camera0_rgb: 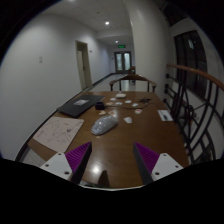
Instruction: Arrange mouse
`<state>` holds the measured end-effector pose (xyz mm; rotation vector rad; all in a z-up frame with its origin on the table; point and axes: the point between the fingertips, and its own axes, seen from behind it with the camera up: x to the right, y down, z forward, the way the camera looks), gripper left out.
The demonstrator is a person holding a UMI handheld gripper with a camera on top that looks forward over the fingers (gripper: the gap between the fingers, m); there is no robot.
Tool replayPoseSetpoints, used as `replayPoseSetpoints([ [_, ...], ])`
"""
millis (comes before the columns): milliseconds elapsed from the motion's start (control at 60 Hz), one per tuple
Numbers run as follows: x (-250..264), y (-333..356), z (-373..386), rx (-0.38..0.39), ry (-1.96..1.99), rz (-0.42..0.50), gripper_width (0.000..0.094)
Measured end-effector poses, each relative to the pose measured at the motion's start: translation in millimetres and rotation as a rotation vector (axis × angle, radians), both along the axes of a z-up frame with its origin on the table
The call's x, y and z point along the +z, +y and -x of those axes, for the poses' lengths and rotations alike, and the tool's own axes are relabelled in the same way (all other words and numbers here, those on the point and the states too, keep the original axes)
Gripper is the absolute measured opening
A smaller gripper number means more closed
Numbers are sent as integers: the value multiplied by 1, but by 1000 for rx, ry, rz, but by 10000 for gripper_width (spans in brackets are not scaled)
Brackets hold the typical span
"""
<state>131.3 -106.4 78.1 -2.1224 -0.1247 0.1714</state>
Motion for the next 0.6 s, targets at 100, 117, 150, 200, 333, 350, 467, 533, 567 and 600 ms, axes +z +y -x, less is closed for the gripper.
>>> replayPoseSetpoints([
  [100, -12, -1, 19, 48, 23, 55, 853],
  [117, -14, -3, 22, 55, 25, 67, 854],
  [150, -27, 9, 24, 68, 30, 84, 852],
  [200, -29, 8, 27, 83, 35, 100, 852],
  [333, -24, 28, 17, 67, 29, 115, 845],
  [350, -26, 32, 16, 49, 20, 118, 851],
  [467, -16, 47, -7, -31, -19, 121, 840],
  [533, -13, 54, -29, -103, -56, 107, 669],
  [567, -12, 49, -41, -131, -67, 103, 570],
  [600, -11, 52, -50, -153, -57, 100, 523],
])
